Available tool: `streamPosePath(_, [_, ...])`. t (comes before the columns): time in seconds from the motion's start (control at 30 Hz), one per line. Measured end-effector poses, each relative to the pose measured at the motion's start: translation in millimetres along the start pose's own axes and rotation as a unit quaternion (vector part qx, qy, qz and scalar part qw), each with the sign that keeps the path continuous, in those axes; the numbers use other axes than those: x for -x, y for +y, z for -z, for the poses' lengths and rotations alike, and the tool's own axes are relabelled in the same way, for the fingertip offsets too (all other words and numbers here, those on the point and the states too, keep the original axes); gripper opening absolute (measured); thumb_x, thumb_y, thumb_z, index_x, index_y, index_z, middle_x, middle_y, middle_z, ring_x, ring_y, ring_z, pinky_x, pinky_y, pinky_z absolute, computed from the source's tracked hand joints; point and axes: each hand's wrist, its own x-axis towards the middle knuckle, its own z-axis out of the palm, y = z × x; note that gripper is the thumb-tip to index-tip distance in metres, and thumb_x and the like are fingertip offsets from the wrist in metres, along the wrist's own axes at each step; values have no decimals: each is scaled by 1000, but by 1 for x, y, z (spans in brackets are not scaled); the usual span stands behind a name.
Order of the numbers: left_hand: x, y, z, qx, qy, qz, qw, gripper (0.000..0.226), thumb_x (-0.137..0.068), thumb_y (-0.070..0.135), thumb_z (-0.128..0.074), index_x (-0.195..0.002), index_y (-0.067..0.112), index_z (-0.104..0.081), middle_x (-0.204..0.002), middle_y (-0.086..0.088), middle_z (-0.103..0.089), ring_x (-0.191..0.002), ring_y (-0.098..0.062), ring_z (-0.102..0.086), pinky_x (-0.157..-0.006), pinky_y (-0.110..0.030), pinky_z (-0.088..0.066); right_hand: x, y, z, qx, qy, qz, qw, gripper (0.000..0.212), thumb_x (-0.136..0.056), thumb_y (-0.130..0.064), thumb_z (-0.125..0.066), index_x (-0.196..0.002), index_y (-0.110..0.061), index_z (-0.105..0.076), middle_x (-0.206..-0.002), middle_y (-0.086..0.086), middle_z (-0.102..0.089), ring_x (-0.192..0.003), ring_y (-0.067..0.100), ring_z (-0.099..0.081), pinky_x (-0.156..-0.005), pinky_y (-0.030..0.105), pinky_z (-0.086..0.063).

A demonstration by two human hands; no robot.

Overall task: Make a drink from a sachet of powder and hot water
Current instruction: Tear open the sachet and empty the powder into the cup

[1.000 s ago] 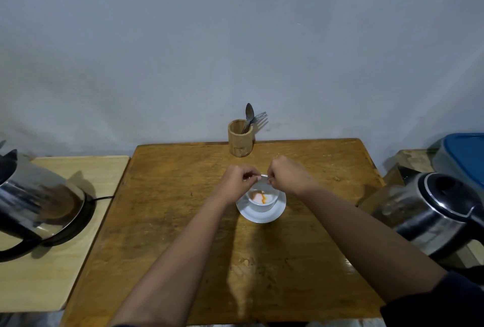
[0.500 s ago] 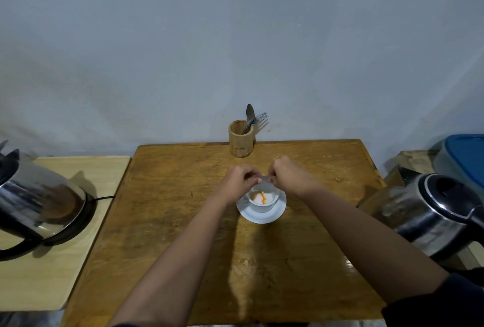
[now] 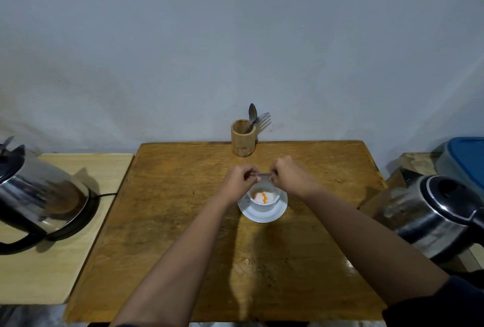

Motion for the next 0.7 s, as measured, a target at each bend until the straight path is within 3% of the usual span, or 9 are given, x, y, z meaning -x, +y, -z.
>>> streamPosePath(0.23, [5, -7, 4, 69, 36, 30, 996, 10, -85, 12, -62, -93, 8, -68, -84, -12, -67, -78, -19, -58, -75, -38, -51, -3, 1, -4, -65, 16, 6, 998, 7, -85, -13, -62, -79, -15, -60, -79, 3, -60, -73, 18, -57, -64, 30, -48])
streamPosePath(0.4, [22, -13, 21, 145, 82, 45, 985, 13, -86, 9, -61, -99, 12, -63, -82, -3, -61, -75, -13, -56, -70, -25, -50, -5, -17, -11, -182, 43, 17, 982, 19, -83, -10, -66, -90, -20, -51, -76, -4, -53, -68, 11, -51, -53, 20, -38])
streamPosePath(0.57, [49, -47, 38, 163, 136, 91, 973, 21, -82, 7, -66, -99, 18, -61, -71, 5, -58, -66, -10, -57, -67, -26, -51, -8, -44, -41, -202, 5, 56, 978, 24, -82, -12, -67, -91, -20, -46, -71, -5, -48, -65, 12, -47, -53, 22, -36])
streamPosePath(0.7, [77, -80, 44, 166, 170, 139, 961, 20, -81, 0, -65, -97, 12, -61, -64, 5, -53, -58, -5, -50, -53, -8, -44, -6, -65, -76, -197, -46, 102, 974, 21, -82, -12, -65, -92, -18, -47, -73, -3, -49, -63, 10, -46, -57, 26, -38])
